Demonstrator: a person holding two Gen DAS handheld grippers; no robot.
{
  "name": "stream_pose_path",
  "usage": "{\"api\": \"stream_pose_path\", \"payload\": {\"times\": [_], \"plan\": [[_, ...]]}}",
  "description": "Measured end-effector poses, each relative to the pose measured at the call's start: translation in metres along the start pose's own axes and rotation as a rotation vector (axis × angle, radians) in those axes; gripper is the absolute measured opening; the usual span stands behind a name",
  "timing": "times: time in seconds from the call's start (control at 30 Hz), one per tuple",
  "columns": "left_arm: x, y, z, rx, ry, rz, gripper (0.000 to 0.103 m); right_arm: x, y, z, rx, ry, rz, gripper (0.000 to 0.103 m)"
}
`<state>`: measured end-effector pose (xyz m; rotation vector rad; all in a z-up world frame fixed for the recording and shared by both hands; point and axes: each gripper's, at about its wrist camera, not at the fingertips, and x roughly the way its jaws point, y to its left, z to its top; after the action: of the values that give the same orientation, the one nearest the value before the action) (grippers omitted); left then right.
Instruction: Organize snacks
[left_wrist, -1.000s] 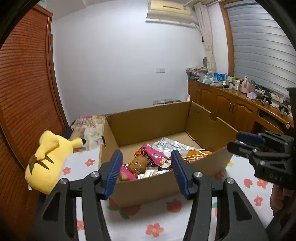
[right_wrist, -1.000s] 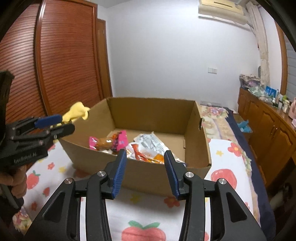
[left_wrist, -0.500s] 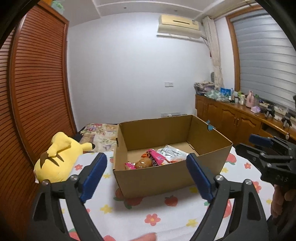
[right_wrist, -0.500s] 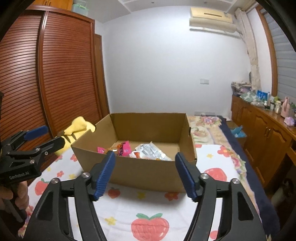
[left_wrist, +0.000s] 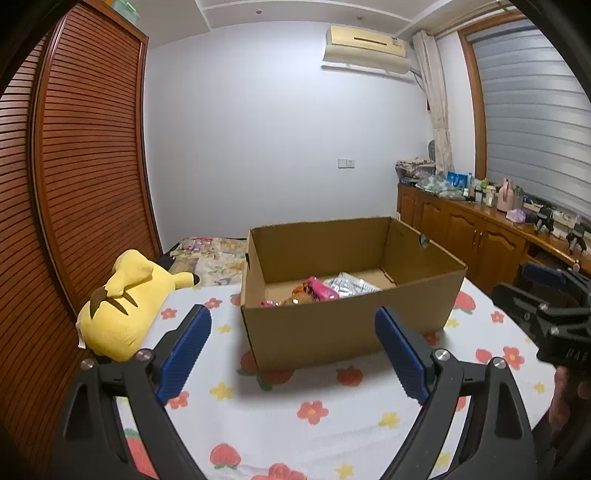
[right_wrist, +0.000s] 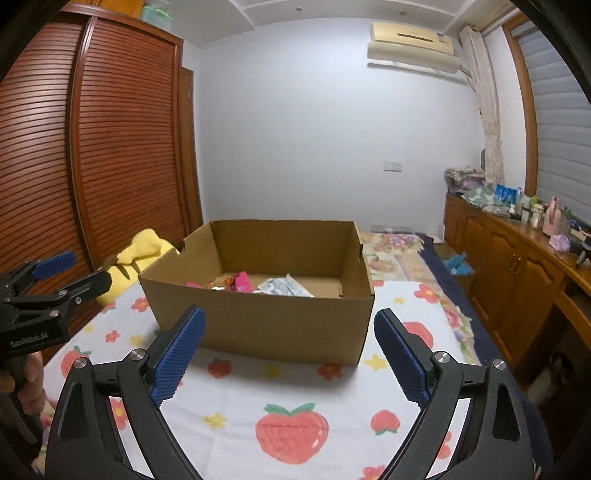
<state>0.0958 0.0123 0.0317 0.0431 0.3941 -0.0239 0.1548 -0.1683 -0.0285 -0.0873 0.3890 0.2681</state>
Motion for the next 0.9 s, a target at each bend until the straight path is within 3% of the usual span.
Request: {"api": "stream_pose_path", "payload": {"times": [0.3,0.9], "plan": [[-0.002,-0.001,-0.018,-0.006,0.031,-0.007,0.091,-0.009,-0.002,-0.011,0.013,0.004,-0.023,0.094],[-0.011,-0.003,-0.018,-0.001,0.027,-0.008,0.091,-0.014,-0.001,-0.012,0.01,0.011,-0.008,0.094]]}}
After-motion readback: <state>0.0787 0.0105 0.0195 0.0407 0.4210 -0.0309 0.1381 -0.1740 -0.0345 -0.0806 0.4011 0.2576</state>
